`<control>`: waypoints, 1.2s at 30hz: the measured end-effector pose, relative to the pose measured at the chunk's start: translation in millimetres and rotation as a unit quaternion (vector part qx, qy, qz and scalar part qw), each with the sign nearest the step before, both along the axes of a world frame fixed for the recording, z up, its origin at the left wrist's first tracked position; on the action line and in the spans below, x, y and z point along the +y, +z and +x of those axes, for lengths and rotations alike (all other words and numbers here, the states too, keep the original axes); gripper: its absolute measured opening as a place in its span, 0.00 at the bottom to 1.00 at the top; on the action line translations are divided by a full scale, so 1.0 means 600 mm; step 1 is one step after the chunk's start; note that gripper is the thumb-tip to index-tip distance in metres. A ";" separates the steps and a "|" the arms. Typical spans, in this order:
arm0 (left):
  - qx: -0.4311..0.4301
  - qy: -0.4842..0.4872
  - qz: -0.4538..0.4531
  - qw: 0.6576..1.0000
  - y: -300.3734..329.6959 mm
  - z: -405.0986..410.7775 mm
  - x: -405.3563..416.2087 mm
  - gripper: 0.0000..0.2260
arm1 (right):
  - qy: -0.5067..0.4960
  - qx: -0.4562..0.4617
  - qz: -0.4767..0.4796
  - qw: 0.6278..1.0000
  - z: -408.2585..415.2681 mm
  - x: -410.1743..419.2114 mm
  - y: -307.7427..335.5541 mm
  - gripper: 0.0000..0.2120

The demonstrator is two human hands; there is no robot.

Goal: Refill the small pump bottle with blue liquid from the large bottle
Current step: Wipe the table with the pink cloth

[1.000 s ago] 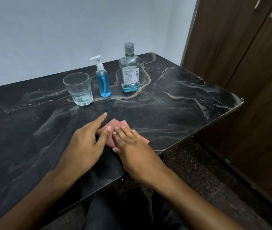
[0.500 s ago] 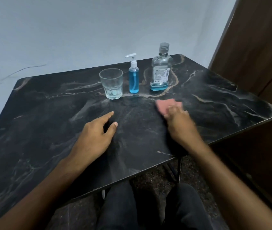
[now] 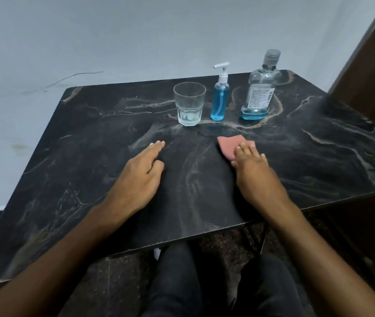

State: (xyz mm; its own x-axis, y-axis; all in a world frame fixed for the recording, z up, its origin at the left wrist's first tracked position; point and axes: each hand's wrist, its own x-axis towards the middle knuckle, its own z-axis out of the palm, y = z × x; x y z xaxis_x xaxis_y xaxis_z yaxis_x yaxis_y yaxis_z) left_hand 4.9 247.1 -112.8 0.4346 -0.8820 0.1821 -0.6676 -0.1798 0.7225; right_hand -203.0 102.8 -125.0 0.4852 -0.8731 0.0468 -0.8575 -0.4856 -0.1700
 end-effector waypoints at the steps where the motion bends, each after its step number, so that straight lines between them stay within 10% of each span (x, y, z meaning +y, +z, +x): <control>1: 0.003 -0.002 0.005 1.000 -0.001 -0.002 -0.004 0.23 | 0.002 0.013 -0.011 1.000 0.006 0.010 -0.002 0.25; 7: -0.007 -0.014 -0.002 1.000 0.007 -0.017 -0.036 0.22 | 0.213 -0.023 0.057 0.975 0.059 0.148 0.005 0.23; 11: -0.024 0.014 -0.019 0.999 0.012 -0.008 -0.034 0.21 | 0.176 -0.141 0.050 0.973 0.044 0.140 0.057 0.08; 24: 0.009 0.074 -0.076 0.994 0.038 0.048 -0.014 0.24 | 0.196 -0.336 0.018 0.921 0.250 -0.029 0.101 0.11; 30: 0.038 0.073 -0.087 0.993 0.034 0.067 -0.019 0.24 | 0.235 -0.088 -0.024 0.968 0.339 -0.038 0.051 0.18; 36: 0.042 0.067 -0.092 0.993 0.023 0.072 -0.029 0.22 | 0.280 -0.062 0.085 0.954 0.337 -0.029 0.024 0.28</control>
